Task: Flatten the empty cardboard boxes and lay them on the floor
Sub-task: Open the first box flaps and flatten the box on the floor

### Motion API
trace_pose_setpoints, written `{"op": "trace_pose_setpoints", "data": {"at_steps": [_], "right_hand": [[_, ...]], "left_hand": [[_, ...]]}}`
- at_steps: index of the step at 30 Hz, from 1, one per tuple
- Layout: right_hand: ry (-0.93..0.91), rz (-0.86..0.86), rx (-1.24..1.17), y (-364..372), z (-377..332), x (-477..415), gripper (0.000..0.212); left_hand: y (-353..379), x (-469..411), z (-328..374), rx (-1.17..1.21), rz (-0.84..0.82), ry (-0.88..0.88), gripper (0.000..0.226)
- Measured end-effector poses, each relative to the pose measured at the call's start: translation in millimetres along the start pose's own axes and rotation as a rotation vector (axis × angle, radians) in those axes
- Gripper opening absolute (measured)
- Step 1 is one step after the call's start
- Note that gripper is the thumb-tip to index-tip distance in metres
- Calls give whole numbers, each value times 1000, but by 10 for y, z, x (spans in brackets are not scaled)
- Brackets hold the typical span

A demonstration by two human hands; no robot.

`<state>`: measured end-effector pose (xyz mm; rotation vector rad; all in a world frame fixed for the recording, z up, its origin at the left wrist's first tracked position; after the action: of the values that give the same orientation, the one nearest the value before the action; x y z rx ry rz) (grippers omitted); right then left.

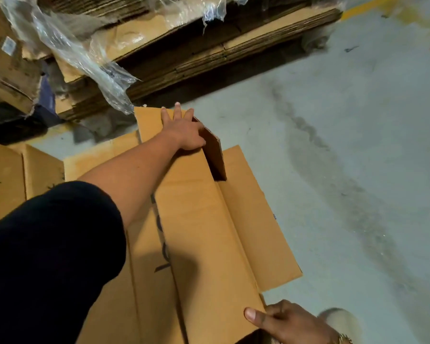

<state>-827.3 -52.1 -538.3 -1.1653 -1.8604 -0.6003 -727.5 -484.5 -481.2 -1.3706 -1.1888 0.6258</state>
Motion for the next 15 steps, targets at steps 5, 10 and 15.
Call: {"op": "trace_pose_setpoints", "data": {"at_steps": [5, 10, 15], "right_hand": [[-60, 76, -159, -21, -39, -89, 40], [-159, 172, -256, -47, -55, -186, 49], [-233, 220, -319, -26, -31, -207, 34]], "left_hand": [[-64, -185, -173, -67, 153, -17, 68], [-65, -291, -169, -104, 226, -42, 66], [-76, -350, -154, -153, 231, -43, 65]]}}
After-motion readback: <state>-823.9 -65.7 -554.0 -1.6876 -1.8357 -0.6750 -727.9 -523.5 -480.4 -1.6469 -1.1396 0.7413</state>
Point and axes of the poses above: each hand's wrist, its own x-axis away from the middle knuckle, its own y-axis out of the palm, z = x × y, the point moved 9 cm from there along -x, towards the middle knuckle, and after that the axes turned 9 degrees about z, right-handed, at the moved point
